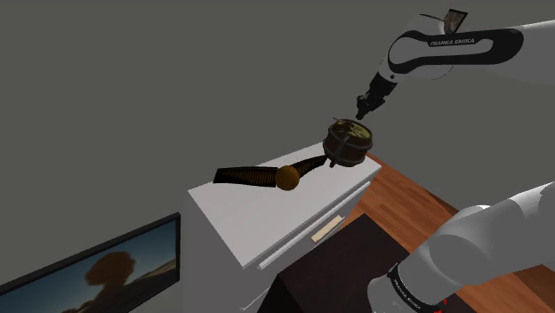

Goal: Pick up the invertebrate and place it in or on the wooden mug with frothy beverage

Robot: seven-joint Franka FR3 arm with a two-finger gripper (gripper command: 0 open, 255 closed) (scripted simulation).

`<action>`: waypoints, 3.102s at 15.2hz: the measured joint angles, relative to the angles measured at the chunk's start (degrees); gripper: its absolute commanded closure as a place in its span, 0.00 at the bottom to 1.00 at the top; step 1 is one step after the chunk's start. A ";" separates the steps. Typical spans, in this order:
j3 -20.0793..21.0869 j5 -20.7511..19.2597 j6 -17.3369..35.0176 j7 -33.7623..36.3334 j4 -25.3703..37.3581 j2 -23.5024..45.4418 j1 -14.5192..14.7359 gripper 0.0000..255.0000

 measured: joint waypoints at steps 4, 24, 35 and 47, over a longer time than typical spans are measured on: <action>0.00 0.00 0.00 0.00 0.00 0.00 0.00 0.00; 0.02 2.16 1.64 -11.22 -8.32 -4.89 4.33 0.00; 0.07 2.20 1.64 -11.23 -8.28 -4.88 4.37 1.00; 0.70 2.27 -7.08 -10.98 -0.81 -6.07 4.41 1.00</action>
